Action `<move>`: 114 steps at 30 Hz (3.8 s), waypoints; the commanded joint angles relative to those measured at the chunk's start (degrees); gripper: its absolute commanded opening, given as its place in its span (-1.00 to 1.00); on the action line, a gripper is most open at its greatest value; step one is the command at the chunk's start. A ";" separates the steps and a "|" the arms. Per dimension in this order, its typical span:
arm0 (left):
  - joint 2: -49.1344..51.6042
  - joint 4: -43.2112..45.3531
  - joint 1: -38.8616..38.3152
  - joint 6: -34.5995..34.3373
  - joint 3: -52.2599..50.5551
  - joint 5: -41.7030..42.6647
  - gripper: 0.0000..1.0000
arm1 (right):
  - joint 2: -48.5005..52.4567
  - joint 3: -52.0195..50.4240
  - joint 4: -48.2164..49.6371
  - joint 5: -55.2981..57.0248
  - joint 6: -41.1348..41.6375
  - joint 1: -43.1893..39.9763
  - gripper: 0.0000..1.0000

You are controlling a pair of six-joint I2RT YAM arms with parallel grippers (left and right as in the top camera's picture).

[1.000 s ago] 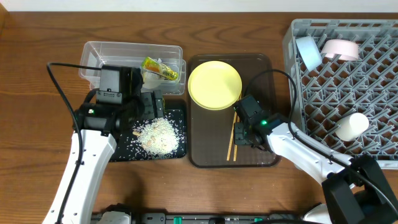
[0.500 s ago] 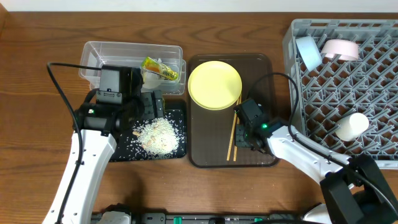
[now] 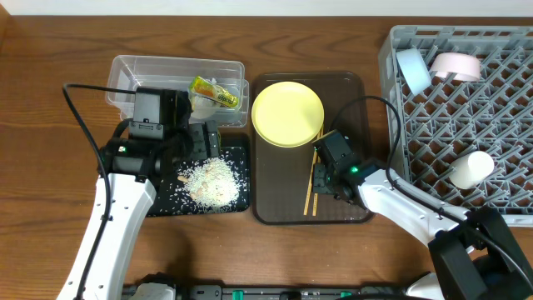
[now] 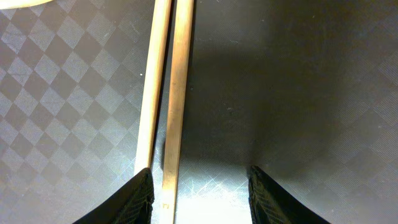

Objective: Sort waste into correct bins and load items into the dishwasher rack
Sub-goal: 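Carry the chopstick with the right gripper and stand it in the rack, then return the right gripper to the tray and grasp the second chopstick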

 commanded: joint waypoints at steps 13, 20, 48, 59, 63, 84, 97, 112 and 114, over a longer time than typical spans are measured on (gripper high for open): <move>0.33 -0.37 0.17 -0.11 0.48 -0.33 0.79 | 0.39 -2.43 1.68 0.79 1.36 0.85 -0.13; 0.33 -0.37 0.17 -0.11 0.48 -0.33 0.79 | 0.39 -2.43 -1.51 5.92 1.29 0.79 -0.14; 0.33 -0.37 0.17 -0.09 0.48 -0.33 0.79 | -1.97 -0.70 -4.90 3.87 -5.75 -0.61 -0.98; 0.33 -0.37 0.17 -0.11 0.48 -0.33 0.79 | -12.09 15.89 -22.64 3.82 -25.66 -18.93 -0.98; 0.33 -0.37 0.17 -0.09 0.48 -0.35 0.79 | -12.07 17.27 -25.53 3.65 -31.50 -26.88 -0.98; 0.33 -0.35 0.17 -0.11 0.48 -0.33 0.79 | -10.82 19.78 -19.06 -5.86 -29.00 -30.47 -0.49; 0.33 -0.37 0.17 -0.11 0.48 -0.33 0.79 | -1.22 17.92 -18.23 -2.91 -15.17 -6.45 -0.25; 0.33 -0.81 0.17 -0.09 0.48 -0.35 0.79 | 17.18 17.92 -15.82 0.04 2.64 1.95 -0.46; 0.33 -0.81 0.17 -0.09 0.48 -0.33 0.79 | 16.96 17.94 -16.41 1.31 3.06 1.62 -0.63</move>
